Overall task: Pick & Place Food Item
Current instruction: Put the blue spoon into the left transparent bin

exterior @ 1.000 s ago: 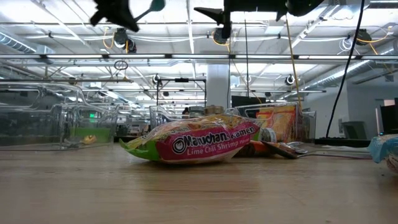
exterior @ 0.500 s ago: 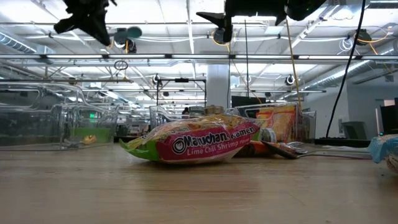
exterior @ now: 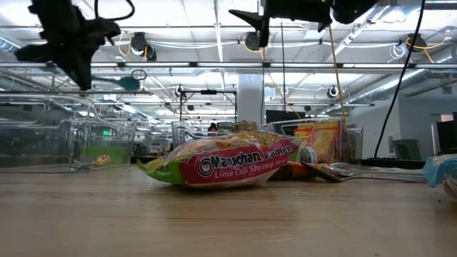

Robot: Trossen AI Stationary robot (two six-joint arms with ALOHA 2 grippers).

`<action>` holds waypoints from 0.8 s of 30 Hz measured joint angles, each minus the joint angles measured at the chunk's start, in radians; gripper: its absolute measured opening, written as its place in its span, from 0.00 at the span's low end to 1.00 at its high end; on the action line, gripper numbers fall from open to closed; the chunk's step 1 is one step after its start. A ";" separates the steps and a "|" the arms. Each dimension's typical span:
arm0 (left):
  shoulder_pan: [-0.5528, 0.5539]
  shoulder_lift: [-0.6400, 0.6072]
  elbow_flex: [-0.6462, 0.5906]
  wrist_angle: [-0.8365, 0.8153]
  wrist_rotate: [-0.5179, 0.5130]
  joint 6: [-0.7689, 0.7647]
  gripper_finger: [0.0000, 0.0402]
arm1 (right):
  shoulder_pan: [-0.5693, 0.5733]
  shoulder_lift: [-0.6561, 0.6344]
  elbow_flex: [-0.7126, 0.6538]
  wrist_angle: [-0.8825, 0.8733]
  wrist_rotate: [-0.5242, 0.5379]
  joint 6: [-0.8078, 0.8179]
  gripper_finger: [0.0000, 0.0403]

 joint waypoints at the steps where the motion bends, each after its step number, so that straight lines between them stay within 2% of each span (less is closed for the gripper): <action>1: -0.019 0.000 -0.020 0.012 0.009 -0.047 0.03 | -0.009 -0.007 0.000 -0.003 -0.025 0.000 0.51; 6: -0.079 -0.001 -0.089 0.099 0.040 -0.222 0.03 | -0.055 -0.066 -0.013 -0.046 -0.124 -0.008 0.50; 13: -0.096 0.027 -0.109 0.150 0.073 -0.383 0.03 | -0.101 -0.188 -0.120 -0.068 -0.131 -0.045 0.49; 24: -0.089 0.176 -0.111 0.163 0.176 -0.458 0.03 | -0.117 -0.368 -0.393 -0.066 -0.129 -0.027 0.49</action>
